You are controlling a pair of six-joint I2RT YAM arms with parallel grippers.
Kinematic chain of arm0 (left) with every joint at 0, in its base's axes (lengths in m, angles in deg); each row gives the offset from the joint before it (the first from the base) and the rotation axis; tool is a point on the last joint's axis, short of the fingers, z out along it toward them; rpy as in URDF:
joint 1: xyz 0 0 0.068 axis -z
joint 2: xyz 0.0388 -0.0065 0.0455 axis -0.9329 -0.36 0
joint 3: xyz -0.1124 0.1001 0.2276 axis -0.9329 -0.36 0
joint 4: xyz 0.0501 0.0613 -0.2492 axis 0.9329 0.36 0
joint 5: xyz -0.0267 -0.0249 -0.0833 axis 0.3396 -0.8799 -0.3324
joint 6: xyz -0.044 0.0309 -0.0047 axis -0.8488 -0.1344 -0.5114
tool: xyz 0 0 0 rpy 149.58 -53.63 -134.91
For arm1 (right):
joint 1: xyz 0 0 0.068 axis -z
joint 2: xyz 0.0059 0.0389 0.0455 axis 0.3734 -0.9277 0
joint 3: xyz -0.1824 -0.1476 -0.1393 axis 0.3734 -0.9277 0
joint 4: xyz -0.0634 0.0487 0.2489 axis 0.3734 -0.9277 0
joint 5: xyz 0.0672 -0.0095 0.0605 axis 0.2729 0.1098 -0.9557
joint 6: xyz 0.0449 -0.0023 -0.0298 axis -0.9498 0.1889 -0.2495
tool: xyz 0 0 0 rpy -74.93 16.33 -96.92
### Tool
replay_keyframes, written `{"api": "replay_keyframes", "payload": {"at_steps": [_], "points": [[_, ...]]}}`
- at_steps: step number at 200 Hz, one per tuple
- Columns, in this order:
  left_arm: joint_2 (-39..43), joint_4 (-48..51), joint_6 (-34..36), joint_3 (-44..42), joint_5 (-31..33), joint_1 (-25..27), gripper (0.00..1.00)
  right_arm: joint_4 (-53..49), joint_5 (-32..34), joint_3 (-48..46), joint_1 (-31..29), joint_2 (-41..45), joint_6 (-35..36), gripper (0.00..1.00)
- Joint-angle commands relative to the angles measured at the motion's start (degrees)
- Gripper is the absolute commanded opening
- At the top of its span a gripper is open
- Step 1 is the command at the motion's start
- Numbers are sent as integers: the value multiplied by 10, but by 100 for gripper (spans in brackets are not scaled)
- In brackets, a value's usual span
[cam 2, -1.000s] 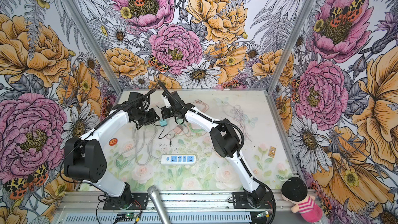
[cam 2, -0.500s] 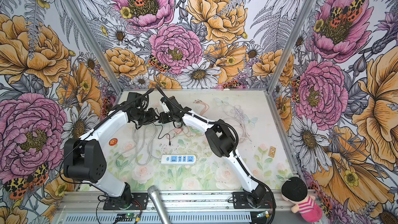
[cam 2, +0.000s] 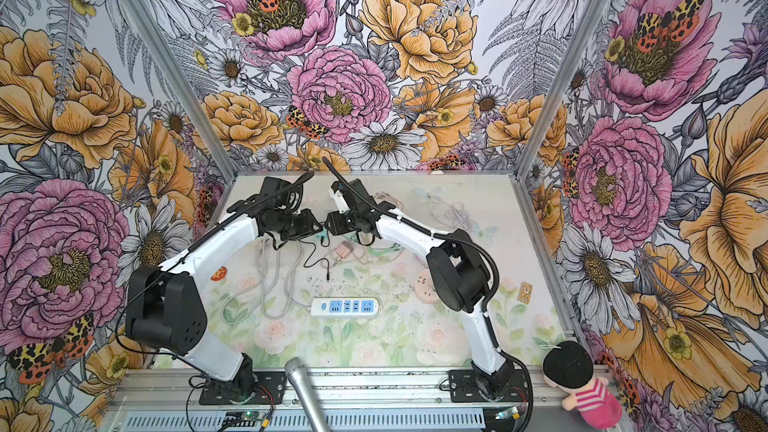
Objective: Insert the plug
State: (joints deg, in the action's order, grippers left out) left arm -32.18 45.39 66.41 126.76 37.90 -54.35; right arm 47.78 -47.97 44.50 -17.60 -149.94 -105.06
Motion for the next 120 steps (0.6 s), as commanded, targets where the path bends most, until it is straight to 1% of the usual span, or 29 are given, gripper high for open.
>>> {"api": "replay_keyframes", "payload": {"at_steps": [1, 23, 51, 76, 120], "points": [[-8, -13, -13, 31, 20, 18, 31, 9, 27, -46, 14, 40, 19, 46], [-28, -16, -16, 51, 31, 37, 31, 9, 21, -71, 24, 37, 18, 43], [-53, -30, -27, 70, 30, 49, 31, 9, 10, -72, 23, 9, 19, 39], [-69, -31, -36, 83, 34, 48, 31, 12, 9, -72, 23, -17, 19, 36], [-71, -31, -34, 80, 30, 41, 31, 16, 29, -68, 29, -45, 17, 36]]}}
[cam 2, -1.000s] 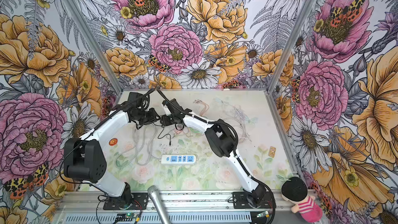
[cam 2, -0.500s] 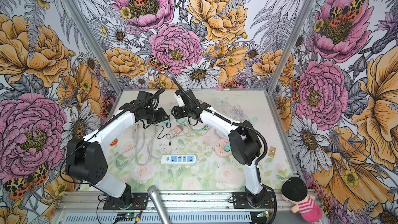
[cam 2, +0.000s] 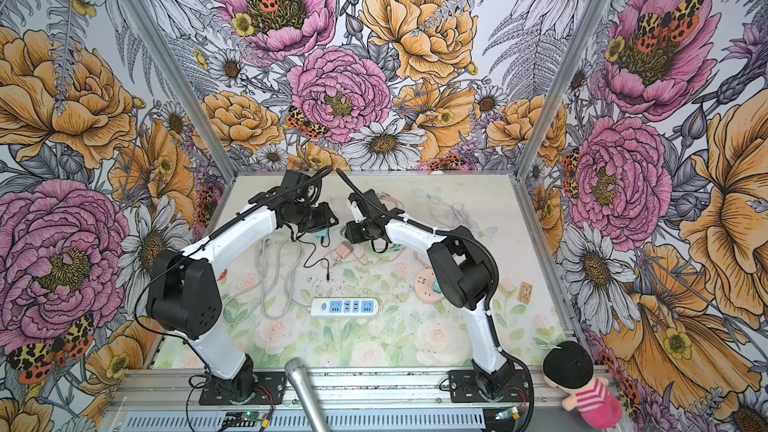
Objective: Insert the plug
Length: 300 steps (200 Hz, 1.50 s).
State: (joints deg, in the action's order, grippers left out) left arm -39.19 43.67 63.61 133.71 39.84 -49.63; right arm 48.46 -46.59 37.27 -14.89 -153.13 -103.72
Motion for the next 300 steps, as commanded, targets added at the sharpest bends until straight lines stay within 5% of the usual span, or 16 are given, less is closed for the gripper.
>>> {"api": "replay_keyframes", "payload": {"at_steps": [1, 212, 251, 300], "points": [[-1, -13, -6, 11, 10, -6, 31, 9, 16, 4, 2, -14, 3, 36], [-27, -13, -6, 20, 5, -18, 30, 7, 145, -86, 65, 10, 29, 28], [-28, -13, -5, 22, 6, -14, 30, 7, 114, -78, 69, 22, 31, 28], [-23, -13, -1, 23, 1, -18, 31, 9, 76, -100, 51, 106, 65, 43]]}}
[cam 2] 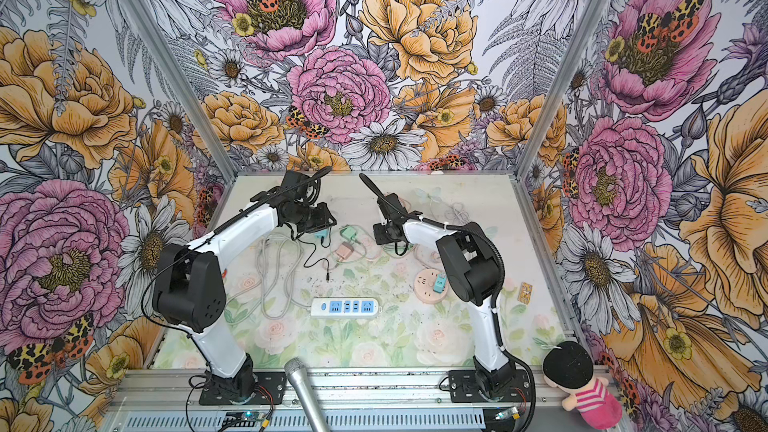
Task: Insert the plug
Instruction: 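Lower the right gripper and close it on the green cable behind the charger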
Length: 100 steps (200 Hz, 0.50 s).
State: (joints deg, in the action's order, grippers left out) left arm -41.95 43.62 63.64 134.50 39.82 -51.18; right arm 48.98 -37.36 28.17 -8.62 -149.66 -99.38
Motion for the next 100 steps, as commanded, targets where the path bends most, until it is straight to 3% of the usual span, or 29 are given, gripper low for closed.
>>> {"api": "replay_keyframes", "payload": {"at_steps": [1, 69, 100], "points": [[4, -13, -1, 15, 1, -2, 30, 3, -16, -9, -12, 73, 21, 43], [16, -12, 4, 5, 1, 3, 30, 7, 68, -43, -76, 113, 167, 44], [31, -12, 7, -7, 4, -1, 30, 7, 43, -33, -85, 87, 173, 40]]}}
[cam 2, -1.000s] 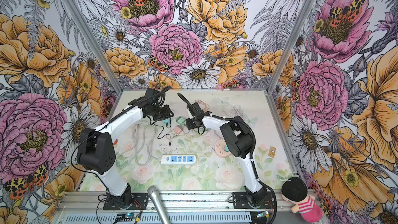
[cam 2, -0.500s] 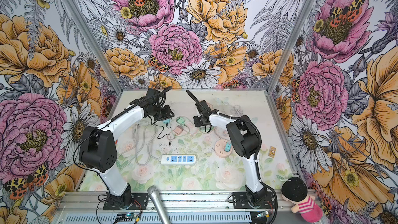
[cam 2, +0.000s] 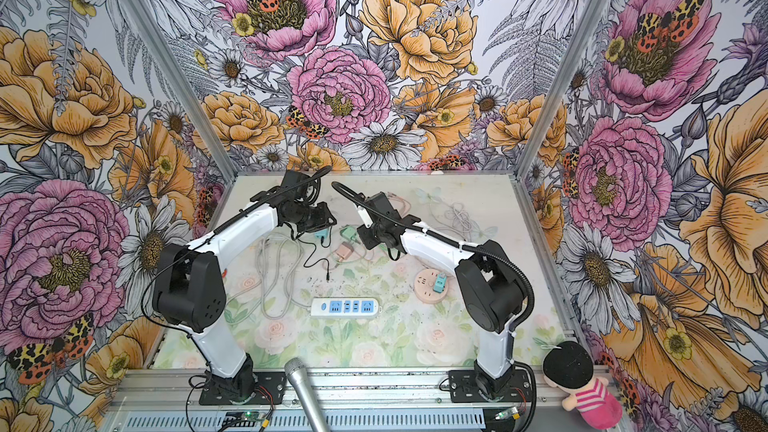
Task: Insert the plug
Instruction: 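Lower the right gripper and close it on the green cable behind the charger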
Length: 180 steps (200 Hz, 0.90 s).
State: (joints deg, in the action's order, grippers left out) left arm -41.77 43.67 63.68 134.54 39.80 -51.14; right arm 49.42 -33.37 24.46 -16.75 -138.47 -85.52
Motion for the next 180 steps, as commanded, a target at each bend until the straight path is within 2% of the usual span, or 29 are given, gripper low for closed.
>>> {"api": "replay_keyframes", "payload": {"at_steps": [1, 19, 28, 67, 180], "points": [[30, -13, 6, -8, 3, -2, 30, 2, 4, 5, -3, -26, 35, 39], [37, -13, 7, -15, 5, -6, 31, 3, 8, 16, -4, -53, 32, 29], [40, -13, 7, -18, 5, -9, 30, 3, 11, 28, -3, -73, 23, 27], [43, -13, 9, -27, 5, -13, 30, 3, -7, 73, -3, -141, 3, 26], [28, -13, 11, -18, -3, -20, 31, 3, -16, 96, 4, -199, -6, 22]]}}
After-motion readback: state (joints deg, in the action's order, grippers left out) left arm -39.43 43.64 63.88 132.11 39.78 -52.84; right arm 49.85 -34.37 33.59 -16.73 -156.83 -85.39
